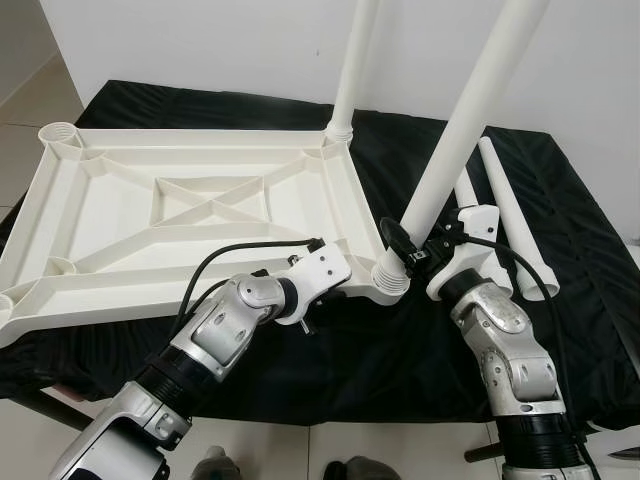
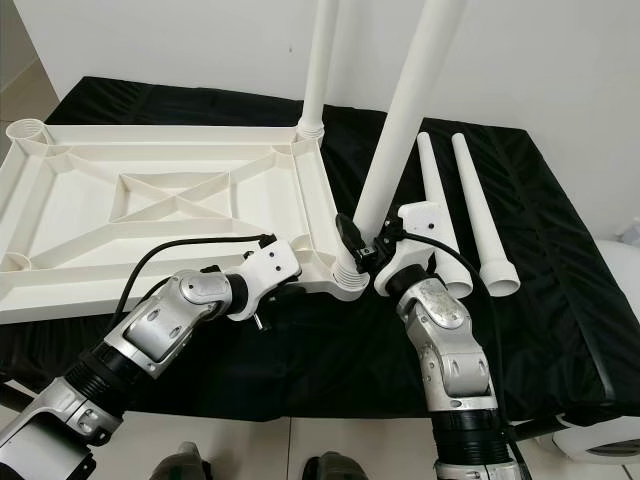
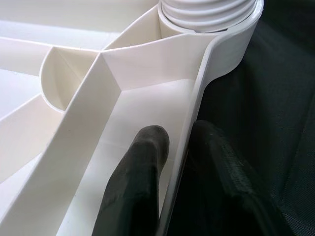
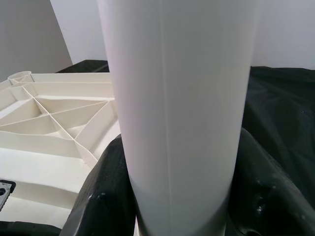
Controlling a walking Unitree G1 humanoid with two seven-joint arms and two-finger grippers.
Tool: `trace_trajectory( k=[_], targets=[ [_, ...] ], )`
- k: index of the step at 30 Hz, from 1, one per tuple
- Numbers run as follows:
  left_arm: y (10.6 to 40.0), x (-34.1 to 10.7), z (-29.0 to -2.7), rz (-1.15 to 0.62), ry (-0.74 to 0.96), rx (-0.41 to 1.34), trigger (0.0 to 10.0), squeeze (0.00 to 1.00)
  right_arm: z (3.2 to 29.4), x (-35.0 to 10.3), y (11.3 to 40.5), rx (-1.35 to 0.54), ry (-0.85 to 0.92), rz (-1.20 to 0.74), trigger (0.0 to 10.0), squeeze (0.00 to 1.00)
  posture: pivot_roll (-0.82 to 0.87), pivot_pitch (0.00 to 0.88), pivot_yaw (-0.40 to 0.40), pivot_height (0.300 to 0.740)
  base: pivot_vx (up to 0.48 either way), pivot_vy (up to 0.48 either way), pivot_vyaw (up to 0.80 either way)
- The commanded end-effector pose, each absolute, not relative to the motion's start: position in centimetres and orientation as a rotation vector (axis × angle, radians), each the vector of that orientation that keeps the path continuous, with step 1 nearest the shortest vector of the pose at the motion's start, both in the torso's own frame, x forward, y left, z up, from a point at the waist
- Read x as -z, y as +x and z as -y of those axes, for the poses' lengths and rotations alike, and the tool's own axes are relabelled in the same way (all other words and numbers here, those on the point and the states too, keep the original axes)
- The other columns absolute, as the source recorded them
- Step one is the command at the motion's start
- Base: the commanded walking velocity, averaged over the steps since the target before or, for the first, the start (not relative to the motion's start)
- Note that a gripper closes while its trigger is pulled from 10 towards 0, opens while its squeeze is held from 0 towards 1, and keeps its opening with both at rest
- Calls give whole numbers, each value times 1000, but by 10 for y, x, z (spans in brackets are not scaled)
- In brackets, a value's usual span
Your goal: Building children table
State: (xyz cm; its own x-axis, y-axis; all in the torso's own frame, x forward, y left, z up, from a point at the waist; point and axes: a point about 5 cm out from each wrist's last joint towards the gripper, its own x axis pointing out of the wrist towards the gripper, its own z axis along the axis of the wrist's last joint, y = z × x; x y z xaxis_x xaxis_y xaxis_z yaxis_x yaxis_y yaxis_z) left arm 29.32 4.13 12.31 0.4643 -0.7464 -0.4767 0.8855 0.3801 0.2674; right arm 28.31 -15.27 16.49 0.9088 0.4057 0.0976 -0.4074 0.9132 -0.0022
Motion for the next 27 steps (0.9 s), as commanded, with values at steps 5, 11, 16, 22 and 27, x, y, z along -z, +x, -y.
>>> trace_trajectory(
  k=[5, 11, 16, 22, 27],
  targets=[
    [297, -138, -40, -220, 548, 1062, 10000, 0, 164, -133, 275, -383, 58, -28, 10000, 0, 34, 46, -84, 740, 0, 0, 0],
    [297, -140, -41, -215, 551, 1066, 10000, 0, 155, -130, 265, -476, 23, -11, 10000, 0, 35, 49, -79, 740, 0, 0, 0],
    [297, -140, -41, -213, 554, 1066, 10000, 0, 152, -128, 264, -485, 21, -19, 10000, 0, 37, 49, -78, 740, 0, 0, 0],
    [297, -141, -43, -213, 558, 1064, 10000, 0, 165, -121, 272, -391, 105, -62, 10000, 0, 42, 47, -76, 740, 0, 0, 0],
    [297, -141, -44, -211, 562, 1066, 10000, 0, 174, -116, 277, -306, 152, -93, 10000, 0, 44, 46, -74, 740, 0, 0, 0]
  ],
)
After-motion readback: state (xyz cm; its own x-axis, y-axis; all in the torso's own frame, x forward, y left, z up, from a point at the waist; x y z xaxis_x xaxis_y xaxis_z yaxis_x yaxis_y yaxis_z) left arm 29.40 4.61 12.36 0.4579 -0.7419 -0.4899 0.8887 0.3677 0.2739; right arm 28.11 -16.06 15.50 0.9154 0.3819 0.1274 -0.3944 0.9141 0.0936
